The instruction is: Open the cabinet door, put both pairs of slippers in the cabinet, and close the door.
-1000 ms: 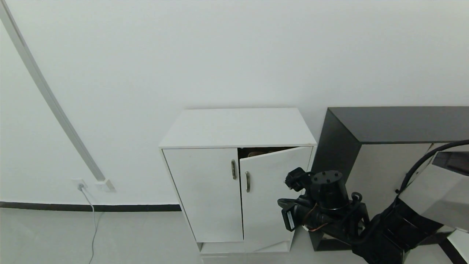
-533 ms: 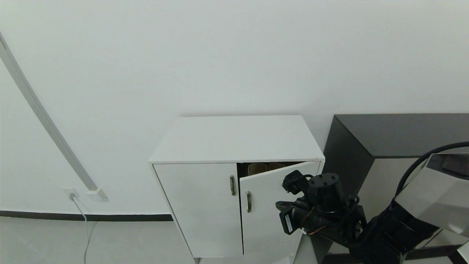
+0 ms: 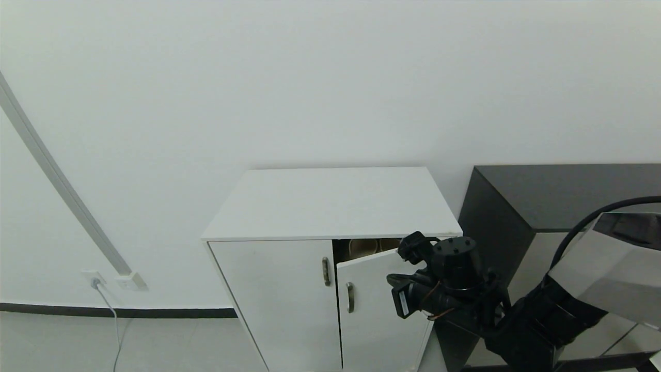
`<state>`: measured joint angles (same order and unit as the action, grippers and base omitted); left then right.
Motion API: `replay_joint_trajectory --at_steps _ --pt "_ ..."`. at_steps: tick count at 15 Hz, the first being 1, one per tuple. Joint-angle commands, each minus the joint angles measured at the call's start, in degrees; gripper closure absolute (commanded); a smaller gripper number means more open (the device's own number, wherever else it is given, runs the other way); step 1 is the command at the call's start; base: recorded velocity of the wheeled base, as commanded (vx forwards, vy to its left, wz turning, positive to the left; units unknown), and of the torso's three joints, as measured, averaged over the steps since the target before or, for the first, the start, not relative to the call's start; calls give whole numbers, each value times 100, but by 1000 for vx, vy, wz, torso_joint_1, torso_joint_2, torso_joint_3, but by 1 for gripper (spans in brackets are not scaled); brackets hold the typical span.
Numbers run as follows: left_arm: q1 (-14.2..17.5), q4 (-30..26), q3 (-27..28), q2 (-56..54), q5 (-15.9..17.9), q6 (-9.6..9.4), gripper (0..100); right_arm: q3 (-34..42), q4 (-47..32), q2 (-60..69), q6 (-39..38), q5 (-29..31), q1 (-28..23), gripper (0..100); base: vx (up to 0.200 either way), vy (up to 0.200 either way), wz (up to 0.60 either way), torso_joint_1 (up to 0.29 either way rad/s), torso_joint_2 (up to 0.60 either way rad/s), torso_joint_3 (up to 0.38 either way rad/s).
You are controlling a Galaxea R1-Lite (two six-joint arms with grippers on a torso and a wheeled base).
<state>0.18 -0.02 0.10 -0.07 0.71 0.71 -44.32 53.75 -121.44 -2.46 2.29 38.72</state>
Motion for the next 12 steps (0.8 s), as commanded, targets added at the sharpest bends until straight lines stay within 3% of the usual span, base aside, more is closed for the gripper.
replay_joint_trajectory --at_steps 1,12 --pt "-1 2 -1 7 0 0 100 -217 -5 -248 0 -1 -48 100 0 0 0 0 0 0" --pt "-1 2 -1 7 0 0 100 -832 -5 -740 -17 34 -330 100 0 0 0 0 0 0"
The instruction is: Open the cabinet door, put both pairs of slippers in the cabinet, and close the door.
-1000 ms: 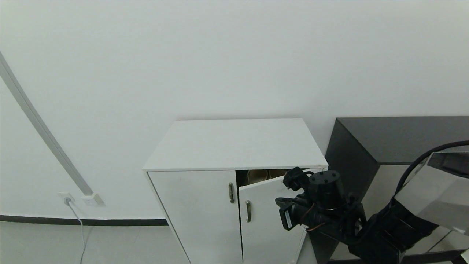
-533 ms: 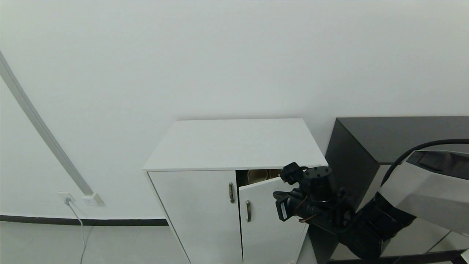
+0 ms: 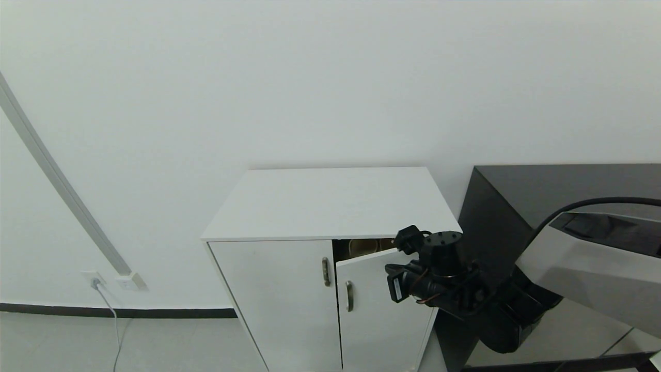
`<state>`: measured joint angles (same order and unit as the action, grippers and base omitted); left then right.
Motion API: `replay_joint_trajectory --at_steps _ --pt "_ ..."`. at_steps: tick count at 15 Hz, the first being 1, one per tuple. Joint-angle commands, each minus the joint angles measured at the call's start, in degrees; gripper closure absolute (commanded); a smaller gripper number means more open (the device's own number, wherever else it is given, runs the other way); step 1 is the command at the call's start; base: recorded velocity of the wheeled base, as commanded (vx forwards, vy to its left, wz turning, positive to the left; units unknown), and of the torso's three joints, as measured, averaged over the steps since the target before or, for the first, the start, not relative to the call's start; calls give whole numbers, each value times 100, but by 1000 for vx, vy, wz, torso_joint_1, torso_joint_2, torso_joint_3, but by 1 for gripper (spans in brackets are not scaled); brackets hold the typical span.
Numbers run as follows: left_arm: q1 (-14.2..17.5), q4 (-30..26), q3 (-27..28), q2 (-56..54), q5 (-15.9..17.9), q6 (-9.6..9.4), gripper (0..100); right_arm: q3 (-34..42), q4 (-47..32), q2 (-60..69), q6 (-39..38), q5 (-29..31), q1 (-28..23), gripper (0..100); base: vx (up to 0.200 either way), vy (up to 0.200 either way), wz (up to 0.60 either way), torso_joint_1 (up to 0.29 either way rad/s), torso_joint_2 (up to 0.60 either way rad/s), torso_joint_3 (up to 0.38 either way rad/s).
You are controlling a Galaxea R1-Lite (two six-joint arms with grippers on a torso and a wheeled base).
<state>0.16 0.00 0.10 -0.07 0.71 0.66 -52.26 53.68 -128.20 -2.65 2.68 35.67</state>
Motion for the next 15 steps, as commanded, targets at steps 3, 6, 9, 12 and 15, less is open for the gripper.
replay_joint_trajectory --at_steps 3,6,9,12,15 --pt "2 0 -1 7 0 4 100 -135 3 -100 10 4 -95 100 0 0 0 0 0 0" --pt "2 0 -1 7 0 4 100 -232 3 -206 10 4 -139 100 0 0 0 0 0 0" --pt "2 0 -1 7 0 4 100 -276 3 -250 10 4 -201 100 0 0 0 0 0 0" --pt "2 0 -1 7 0 4 100 -364 3 -338 10 13 -253 100 0 0 0 0 0 0" --pt "2 0 -1 7 0 4 100 -460 -6 -425 1 4 -350 100 0 0 0 0 0 0"
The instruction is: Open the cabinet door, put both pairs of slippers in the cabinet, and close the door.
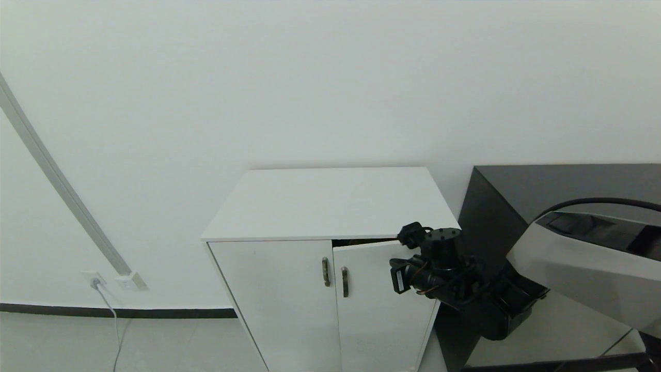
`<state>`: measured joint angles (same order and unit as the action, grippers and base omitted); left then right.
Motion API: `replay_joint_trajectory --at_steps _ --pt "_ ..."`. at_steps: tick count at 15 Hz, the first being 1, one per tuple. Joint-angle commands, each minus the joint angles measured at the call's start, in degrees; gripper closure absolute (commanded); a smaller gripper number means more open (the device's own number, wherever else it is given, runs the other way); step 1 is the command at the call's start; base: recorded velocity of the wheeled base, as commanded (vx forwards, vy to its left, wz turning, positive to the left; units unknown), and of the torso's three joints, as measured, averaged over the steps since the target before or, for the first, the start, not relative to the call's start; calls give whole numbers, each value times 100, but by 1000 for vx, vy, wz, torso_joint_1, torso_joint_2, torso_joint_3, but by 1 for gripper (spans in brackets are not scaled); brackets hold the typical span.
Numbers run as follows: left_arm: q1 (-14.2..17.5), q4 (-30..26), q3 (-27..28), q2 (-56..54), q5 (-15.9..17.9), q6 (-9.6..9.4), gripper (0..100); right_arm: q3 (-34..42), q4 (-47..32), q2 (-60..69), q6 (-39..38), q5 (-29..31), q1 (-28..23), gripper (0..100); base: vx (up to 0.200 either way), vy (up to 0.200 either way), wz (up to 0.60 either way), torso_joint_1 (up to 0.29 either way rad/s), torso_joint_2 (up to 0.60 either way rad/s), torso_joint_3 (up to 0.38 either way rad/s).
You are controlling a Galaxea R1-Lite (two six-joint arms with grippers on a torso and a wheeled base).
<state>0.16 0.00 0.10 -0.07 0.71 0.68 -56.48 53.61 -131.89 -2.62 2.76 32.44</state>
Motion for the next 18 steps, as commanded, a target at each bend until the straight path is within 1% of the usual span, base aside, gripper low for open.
replay_joint_trajectory --at_steps 1,18 --pt "2 0 -1 7 0 2 100 -39 0 -74 -2 -3 -53 100 0 0 0 0 0 0" --pt "2 0 -1 7 0 2 100 -135 9 -206 -2 6 -159 100 0 0 0 0 0 0"
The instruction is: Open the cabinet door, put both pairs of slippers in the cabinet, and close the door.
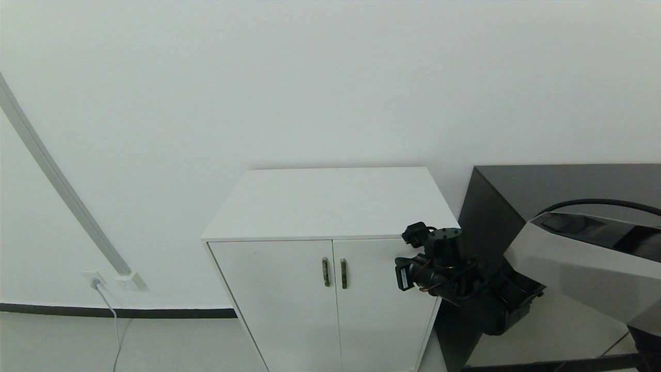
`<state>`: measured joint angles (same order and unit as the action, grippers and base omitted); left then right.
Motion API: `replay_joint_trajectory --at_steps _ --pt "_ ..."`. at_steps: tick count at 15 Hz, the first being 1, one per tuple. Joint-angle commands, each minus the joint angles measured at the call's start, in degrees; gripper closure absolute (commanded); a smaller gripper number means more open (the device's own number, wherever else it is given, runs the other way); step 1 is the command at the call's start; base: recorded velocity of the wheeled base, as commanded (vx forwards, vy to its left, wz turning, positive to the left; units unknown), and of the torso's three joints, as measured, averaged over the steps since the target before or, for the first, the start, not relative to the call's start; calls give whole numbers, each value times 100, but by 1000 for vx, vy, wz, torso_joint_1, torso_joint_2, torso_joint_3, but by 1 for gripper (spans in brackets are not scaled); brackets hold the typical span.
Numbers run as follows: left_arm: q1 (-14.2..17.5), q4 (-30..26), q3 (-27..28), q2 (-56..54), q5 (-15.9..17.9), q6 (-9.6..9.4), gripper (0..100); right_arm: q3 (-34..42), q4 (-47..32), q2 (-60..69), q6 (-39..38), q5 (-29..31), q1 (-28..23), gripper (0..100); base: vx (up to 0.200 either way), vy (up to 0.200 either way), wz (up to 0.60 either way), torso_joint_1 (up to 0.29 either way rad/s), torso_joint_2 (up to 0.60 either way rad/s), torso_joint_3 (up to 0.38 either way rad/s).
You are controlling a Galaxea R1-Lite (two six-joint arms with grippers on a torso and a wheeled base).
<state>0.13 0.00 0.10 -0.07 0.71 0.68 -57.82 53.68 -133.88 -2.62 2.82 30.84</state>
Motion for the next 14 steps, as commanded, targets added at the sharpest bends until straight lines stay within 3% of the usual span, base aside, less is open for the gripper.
replay_joint_trajectory --at_steps 1,14 --pt "4 0 -1 7 0 2 100 -1 3 -7 -2 0 -8 100 0 0 0 0 0 0" --pt "4 0 -1 7 0 2 100 -72 3 -42 -2 8 -52 100 0 0 0 0 0 0"
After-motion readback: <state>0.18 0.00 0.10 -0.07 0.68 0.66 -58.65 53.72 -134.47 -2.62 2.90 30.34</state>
